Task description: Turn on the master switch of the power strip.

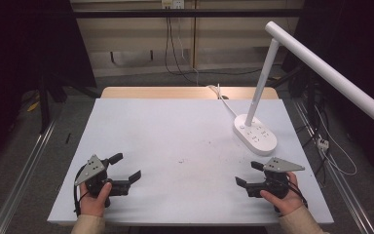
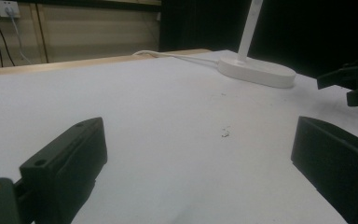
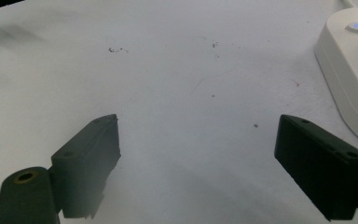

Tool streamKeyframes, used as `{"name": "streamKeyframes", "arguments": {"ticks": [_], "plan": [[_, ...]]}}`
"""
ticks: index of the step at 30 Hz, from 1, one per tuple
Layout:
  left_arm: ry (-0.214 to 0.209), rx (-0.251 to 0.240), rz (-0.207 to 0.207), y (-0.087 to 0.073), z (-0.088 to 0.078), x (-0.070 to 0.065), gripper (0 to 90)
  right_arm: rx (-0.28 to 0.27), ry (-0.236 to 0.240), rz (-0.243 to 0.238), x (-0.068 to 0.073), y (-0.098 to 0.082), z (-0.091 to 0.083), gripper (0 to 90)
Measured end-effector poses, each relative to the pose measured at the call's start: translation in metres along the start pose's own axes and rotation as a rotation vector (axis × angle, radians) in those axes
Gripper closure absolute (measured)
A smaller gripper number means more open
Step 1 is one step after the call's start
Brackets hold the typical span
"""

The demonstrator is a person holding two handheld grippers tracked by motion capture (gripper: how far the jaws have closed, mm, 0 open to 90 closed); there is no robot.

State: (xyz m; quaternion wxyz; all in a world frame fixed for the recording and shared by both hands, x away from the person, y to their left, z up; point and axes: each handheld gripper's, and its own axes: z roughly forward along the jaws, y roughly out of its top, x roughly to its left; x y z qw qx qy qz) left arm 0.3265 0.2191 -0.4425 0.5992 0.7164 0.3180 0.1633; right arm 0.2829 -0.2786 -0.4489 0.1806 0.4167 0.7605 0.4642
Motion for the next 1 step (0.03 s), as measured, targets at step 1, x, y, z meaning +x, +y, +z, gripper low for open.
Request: {"name": "streamKeyframes", "arguments": {"ticks": [1], "plan": [[0.000, 0.000, 0.000, 0.0000, 0.0002, 0.0001, 3.3, -0.002, 0.000, 0.004, 0.0002, 0.0000, -0.0002, 13.8]]}}
